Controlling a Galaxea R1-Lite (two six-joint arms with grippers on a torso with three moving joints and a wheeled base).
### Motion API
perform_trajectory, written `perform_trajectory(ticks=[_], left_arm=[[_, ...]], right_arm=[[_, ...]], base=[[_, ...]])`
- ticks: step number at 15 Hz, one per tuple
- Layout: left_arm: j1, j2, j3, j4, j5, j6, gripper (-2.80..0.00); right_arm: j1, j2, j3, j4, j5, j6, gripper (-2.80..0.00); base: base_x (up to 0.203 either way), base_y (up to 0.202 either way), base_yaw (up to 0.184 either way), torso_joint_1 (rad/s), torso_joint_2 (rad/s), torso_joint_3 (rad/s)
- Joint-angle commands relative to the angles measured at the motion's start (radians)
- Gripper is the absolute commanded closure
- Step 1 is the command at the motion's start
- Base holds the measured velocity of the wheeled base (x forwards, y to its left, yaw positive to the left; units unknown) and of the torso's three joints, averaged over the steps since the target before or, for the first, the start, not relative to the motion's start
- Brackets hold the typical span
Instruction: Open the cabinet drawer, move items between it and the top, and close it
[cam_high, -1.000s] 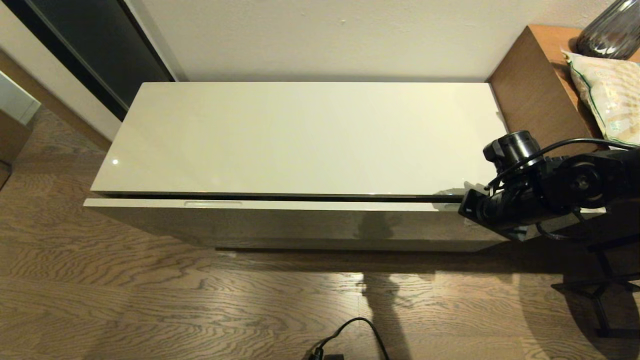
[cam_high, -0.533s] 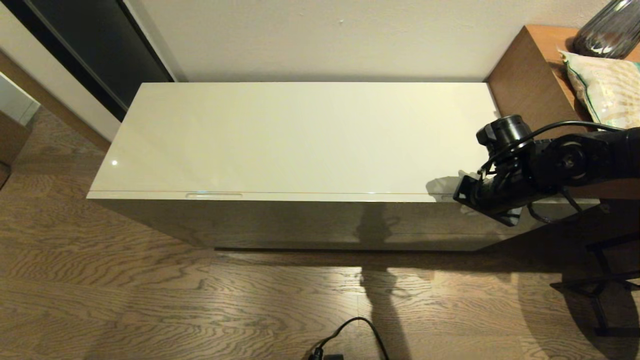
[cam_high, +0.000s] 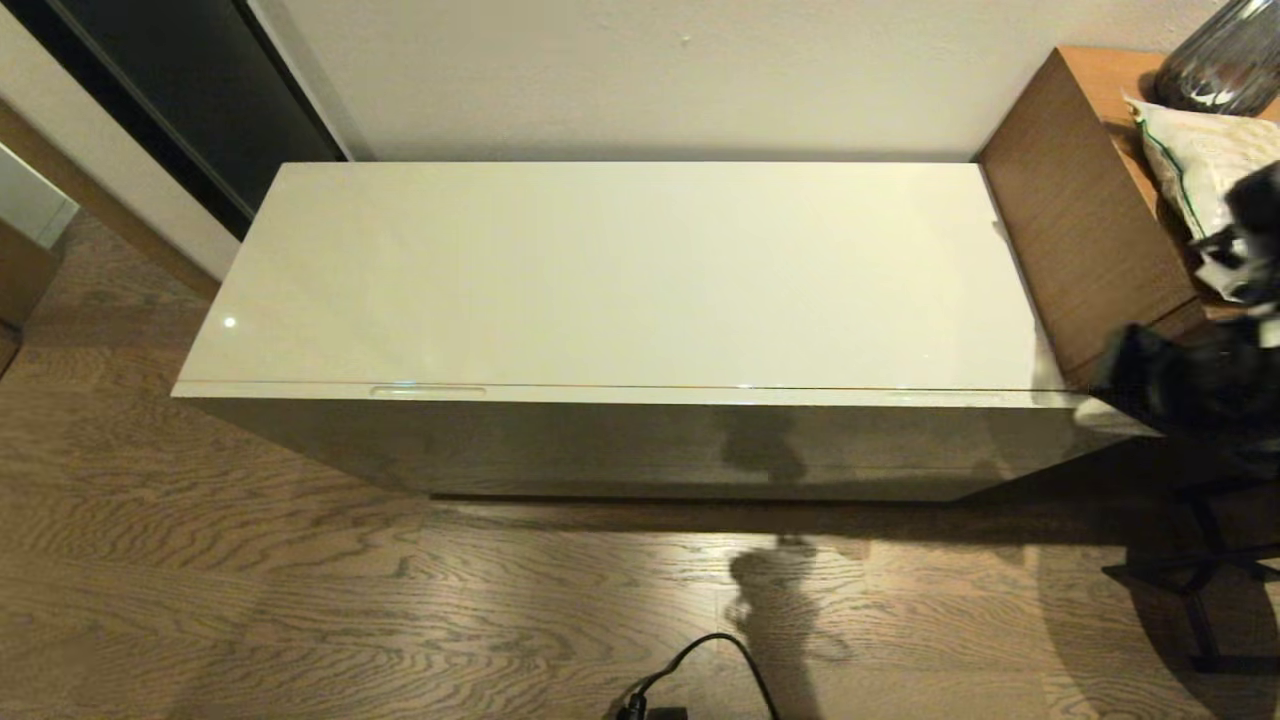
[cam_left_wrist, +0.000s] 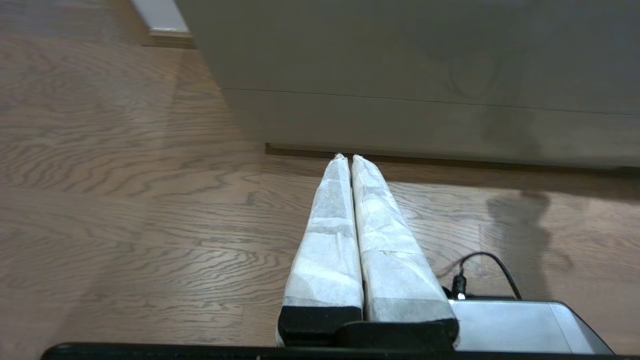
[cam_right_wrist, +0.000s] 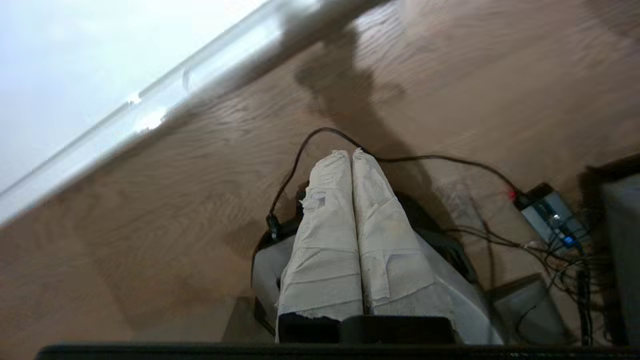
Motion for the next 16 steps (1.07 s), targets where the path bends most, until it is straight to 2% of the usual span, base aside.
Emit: perform_trajectory(ticks=[1, 4, 6, 8, 9, 10, 11, 13, 15, 16], left_arm=[[0.000, 0.000, 0.000, -0.001, 0.000, -0.001, 0.00], [0.000, 0.000, 0.000, -0.001, 0.000, -0.001, 0.00], [0.000, 0.000, 0.000, -0.001, 0.000, -0.001, 0.00], [0.000, 0.000, 0.000, -0.001, 0.000, -0.001, 0.00], [0.000, 0.000, 0.000, -0.001, 0.000, -0.001, 0.00], [0.000, 0.000, 0.000, -0.001, 0.000, -0.001, 0.00], [0.000, 0.000, 0.000, -0.001, 0.000, -0.001, 0.00], [0.000, 0.000, 0.000, -0.001, 0.000, -0.001, 0.00], [0.000, 0.000, 0.000, -0.001, 0.000, -0.001, 0.00], [0.000, 0.000, 0.000, -0.001, 0.000, -0.001, 0.00]], right_arm=[[-0.004, -0.380, 0.036, 0.196, -0.039, -0.013, 0.00], [-0.011, -0.705, 0.026, 0.503, -0.134, -0.077, 0.00], [-0.034, -0.879, 0.005, 0.737, -0.164, -0.135, 0.00], [-0.065, -1.025, 0.026, 0.870, -0.167, -0.217, 0.00], [-0.099, -1.094, 0.038, 0.925, -0.162, -0.299, 0.00], [-0.132, -1.143, 0.046, 0.959, -0.153, -0.395, 0.00], [-0.152, -1.183, 0.053, 0.980, -0.141, -0.456, 0.00], [-0.171, -1.225, 0.116, 0.974, -0.094, -0.490, 0.00], [-0.179, -1.290, 0.213, 0.837, -0.081, -0.506, 0.00], [-0.181, -1.354, 0.283, 0.715, -0.080, -0.536, 0.00]], base=[[0.000, 0.000, 0.000, 0.000, 0.00, 0.000], [0.000, 0.000, 0.000, 0.000, 0.00, 0.000], [0.000, 0.000, 0.000, 0.000, 0.00, 0.000], [0.000, 0.000, 0.000, 0.000, 0.00, 0.000], [0.000, 0.000, 0.000, 0.000, 0.00, 0.000], [0.000, 0.000, 0.000, 0.000, 0.00, 0.000], [0.000, 0.000, 0.000, 0.000, 0.00, 0.000], [0.000, 0.000, 0.000, 0.000, 0.00, 0.000], [0.000, 0.000, 0.000, 0.000, 0.00, 0.000], [0.000, 0.000, 0.000, 0.000, 0.00, 0.000]])
